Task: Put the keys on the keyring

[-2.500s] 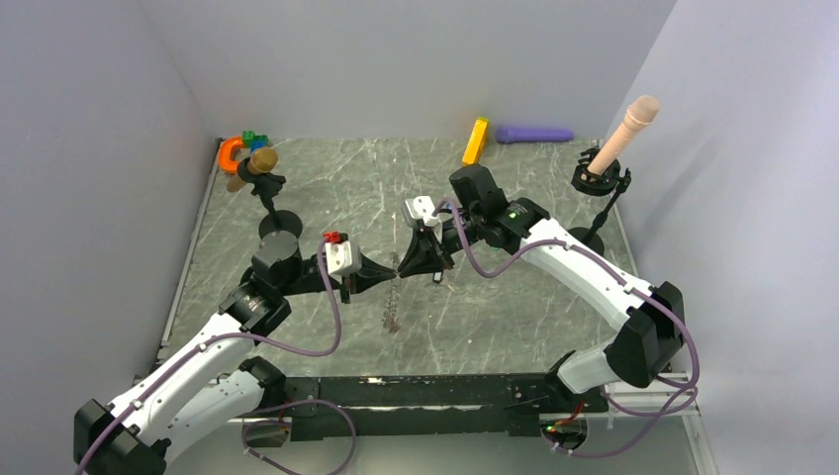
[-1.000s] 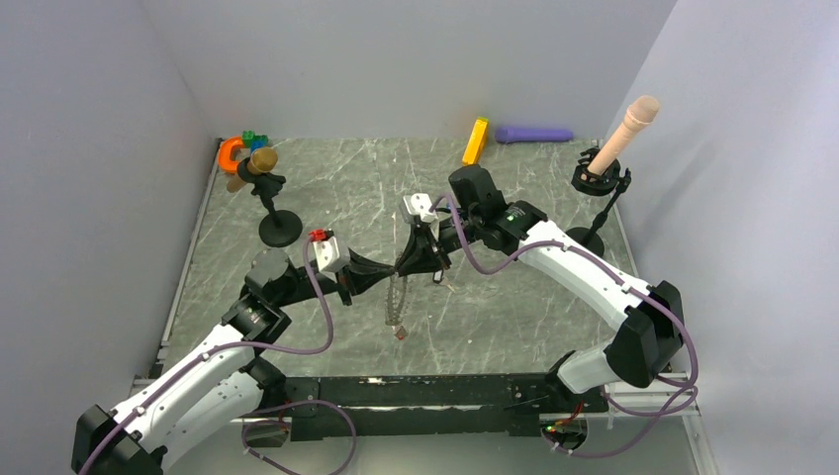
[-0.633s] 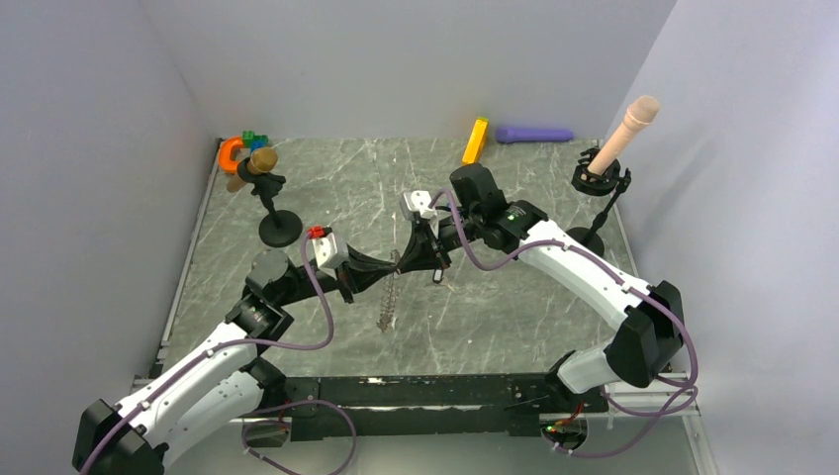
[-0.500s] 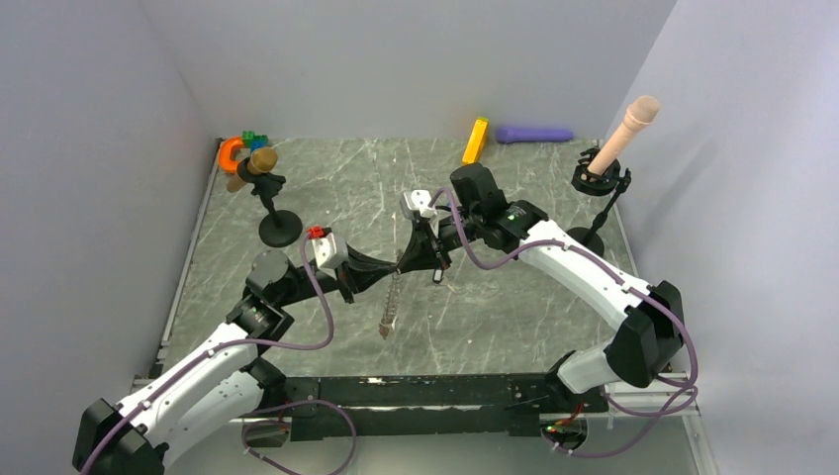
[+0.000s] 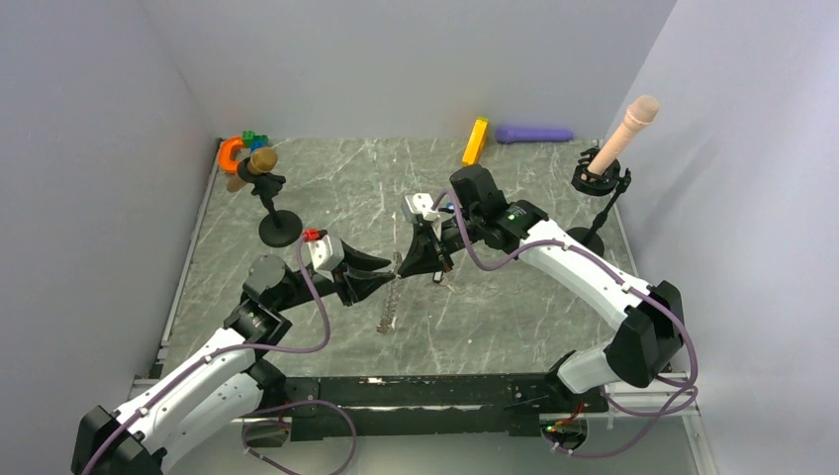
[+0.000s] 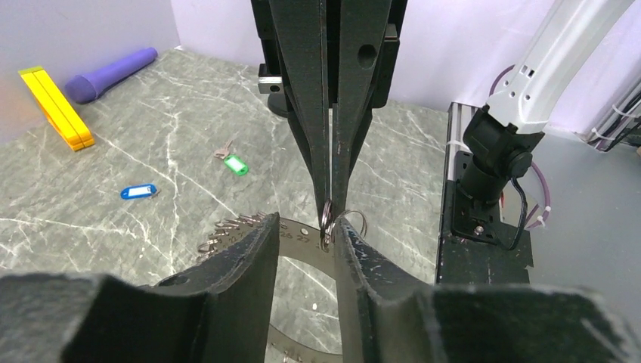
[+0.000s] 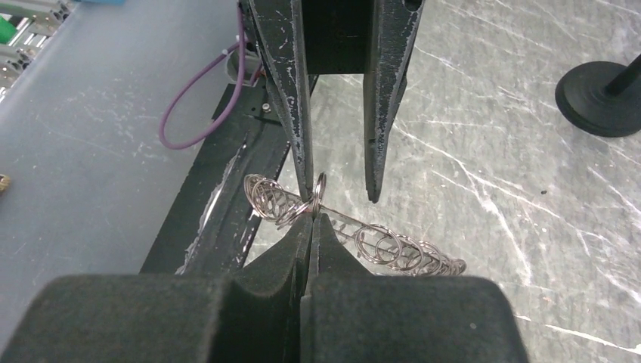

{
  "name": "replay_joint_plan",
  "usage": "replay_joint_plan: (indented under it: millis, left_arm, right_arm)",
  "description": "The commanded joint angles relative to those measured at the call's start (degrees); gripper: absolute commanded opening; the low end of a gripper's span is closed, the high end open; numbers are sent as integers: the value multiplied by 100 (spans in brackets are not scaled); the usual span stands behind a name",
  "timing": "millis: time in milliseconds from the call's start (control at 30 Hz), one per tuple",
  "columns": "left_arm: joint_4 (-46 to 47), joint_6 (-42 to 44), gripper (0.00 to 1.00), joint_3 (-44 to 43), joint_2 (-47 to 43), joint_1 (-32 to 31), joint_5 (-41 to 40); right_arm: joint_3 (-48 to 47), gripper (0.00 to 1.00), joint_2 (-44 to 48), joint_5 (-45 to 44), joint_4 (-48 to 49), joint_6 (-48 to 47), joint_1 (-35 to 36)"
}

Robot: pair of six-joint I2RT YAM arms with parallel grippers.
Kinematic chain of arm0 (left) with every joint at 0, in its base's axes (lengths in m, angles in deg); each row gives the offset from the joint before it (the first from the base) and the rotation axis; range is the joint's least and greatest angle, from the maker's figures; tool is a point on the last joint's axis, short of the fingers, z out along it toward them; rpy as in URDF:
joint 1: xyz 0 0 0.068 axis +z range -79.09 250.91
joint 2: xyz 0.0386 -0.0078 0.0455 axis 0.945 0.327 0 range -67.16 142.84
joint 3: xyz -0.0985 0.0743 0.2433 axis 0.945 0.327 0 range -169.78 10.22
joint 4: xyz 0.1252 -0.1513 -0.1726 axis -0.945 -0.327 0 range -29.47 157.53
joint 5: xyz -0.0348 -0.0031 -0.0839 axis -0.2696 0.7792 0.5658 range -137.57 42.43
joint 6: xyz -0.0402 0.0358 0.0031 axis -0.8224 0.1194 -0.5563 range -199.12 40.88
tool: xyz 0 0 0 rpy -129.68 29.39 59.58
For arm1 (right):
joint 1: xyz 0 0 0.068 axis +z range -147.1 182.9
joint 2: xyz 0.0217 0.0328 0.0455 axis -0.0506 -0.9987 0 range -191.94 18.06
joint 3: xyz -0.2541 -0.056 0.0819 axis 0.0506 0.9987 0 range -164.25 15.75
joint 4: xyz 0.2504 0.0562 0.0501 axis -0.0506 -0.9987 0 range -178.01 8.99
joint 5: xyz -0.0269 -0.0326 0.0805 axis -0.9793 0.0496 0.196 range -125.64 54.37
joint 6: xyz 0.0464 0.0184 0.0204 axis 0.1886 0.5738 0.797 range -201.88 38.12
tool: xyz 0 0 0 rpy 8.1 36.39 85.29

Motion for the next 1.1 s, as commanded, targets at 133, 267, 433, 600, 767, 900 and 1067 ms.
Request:
replay_joint_plan:
  millis: [133,267,433,600,767,900,1067]
  left_arm:
    - [-452,227,48,-53,-399,17,-208]
    - [-1037,598,54,-137,-815,109,-252]
    - [-1582,943,52,-205,-949,207,35]
    - [-1216,951,49,-101,-698,209,420]
    - [-550,829,42,-36,-236,212,564]
    - [-45,651,35,-29,77,206,737]
    - [153,547,30,-60,275,207,824]
  right_arm:
    - [-120,0,168,193,-19,-285,-31]
    - [-160,0,187,-40,-351,-845,-29]
    - [-153,0,231,-166,-603,-1374,-21]
    - [-78,0,238,-29,-652,-1633,-18]
    - [-44,0,223,72,-629,-1669,-13]
    - [-28,0,210,94,-600,-1643,-20]
    - [-27,0,190,145,-593,-1627,-23]
